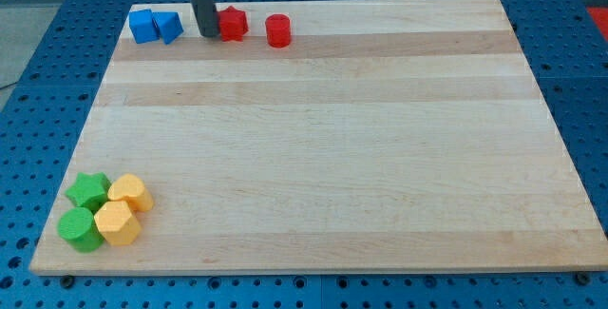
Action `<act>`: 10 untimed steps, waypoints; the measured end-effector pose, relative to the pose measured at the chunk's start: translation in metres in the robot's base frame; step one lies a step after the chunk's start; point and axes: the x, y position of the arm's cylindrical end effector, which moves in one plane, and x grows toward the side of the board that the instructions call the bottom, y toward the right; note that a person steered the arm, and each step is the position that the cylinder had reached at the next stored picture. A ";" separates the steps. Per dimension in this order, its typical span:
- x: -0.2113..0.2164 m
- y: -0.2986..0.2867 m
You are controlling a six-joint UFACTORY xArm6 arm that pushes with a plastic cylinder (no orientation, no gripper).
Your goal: Separate the blue cube from blue triangle
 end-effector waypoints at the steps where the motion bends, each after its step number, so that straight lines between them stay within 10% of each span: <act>1: 0.000 0.023; 5: -0.055 0.006; 10: 0.037 -0.080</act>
